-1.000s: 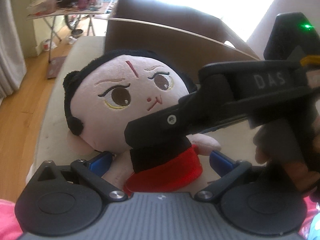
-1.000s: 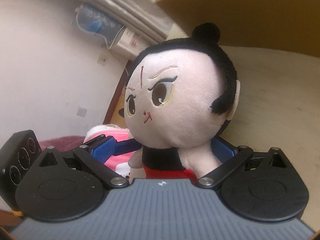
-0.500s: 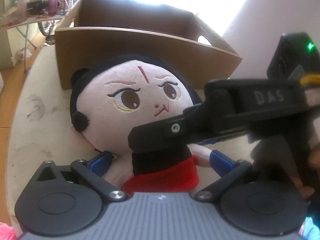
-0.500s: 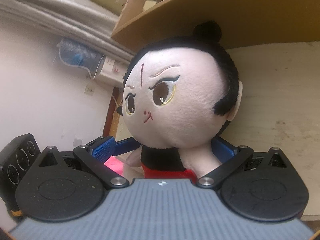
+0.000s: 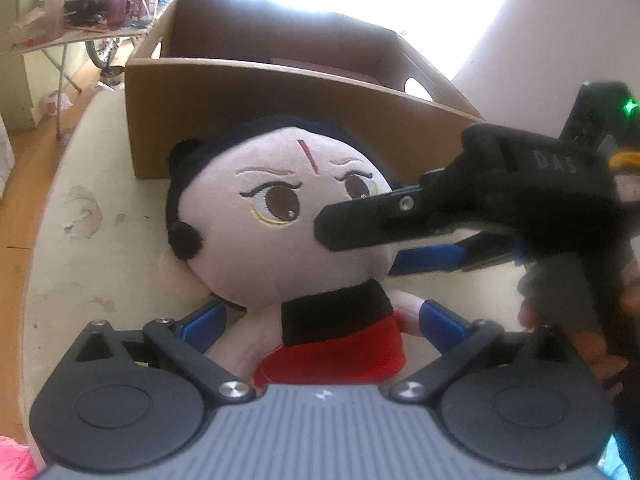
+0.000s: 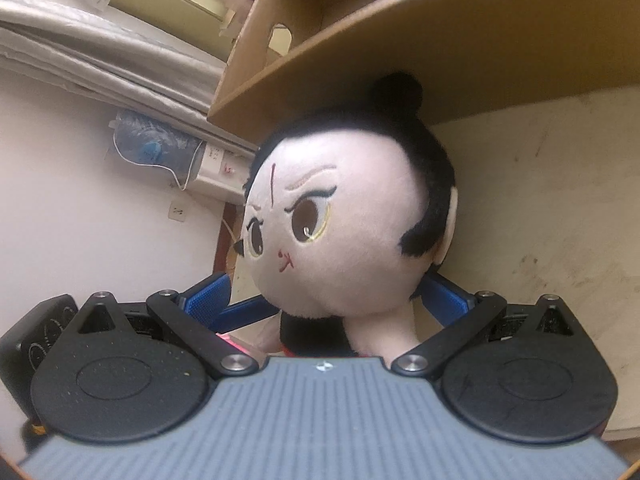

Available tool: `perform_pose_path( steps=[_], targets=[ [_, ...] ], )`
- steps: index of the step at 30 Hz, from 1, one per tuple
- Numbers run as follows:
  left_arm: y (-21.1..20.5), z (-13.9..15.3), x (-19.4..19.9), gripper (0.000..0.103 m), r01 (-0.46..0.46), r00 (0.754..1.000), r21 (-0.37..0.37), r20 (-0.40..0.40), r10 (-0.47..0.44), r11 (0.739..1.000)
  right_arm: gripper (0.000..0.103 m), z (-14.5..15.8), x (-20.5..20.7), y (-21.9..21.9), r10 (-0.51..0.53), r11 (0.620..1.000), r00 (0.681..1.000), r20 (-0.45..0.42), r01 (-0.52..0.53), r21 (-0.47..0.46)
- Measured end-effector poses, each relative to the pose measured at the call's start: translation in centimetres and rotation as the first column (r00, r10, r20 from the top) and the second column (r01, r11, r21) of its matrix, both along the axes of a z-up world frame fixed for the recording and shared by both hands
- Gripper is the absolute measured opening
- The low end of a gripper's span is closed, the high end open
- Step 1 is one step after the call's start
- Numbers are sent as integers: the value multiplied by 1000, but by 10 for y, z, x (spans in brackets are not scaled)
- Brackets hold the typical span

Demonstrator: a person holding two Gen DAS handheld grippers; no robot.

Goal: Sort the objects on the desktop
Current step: 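Lift the plush doll with both grippers and carry it toward the box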

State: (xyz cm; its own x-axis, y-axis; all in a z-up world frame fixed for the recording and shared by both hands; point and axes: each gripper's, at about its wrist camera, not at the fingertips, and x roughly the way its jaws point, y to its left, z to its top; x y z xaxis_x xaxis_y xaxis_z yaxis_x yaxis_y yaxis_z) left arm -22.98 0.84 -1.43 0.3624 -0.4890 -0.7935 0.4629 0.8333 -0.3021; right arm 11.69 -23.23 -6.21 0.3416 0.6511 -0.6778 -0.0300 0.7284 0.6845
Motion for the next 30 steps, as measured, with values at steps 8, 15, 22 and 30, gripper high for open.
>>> perform_pose_path(
  steps=[8, 15, 22, 30],
  targets=[
    [13, 16, -29, 103, -15, 998, 35, 58, 13, 999, 102, 29, -6, -11, -7, 993, 993, 117, 20, -116],
    [8, 29, -5, 103, -40, 996, 31, 80, 38, 999, 102, 58, -8, 4, 17, 965, 968, 249, 49, -259],
    [3, 30, 14, 103, -84, 987, 59, 144, 75, 995, 102, 86, -19, 11, 50, 916, 922, 384, 111, -386],
    [7, 40, 10, 103, -168, 943, 126, 311, 122, 978, 102, 103, -30, 20, 89, 842, 864, 496, 200, -500]
  ],
)
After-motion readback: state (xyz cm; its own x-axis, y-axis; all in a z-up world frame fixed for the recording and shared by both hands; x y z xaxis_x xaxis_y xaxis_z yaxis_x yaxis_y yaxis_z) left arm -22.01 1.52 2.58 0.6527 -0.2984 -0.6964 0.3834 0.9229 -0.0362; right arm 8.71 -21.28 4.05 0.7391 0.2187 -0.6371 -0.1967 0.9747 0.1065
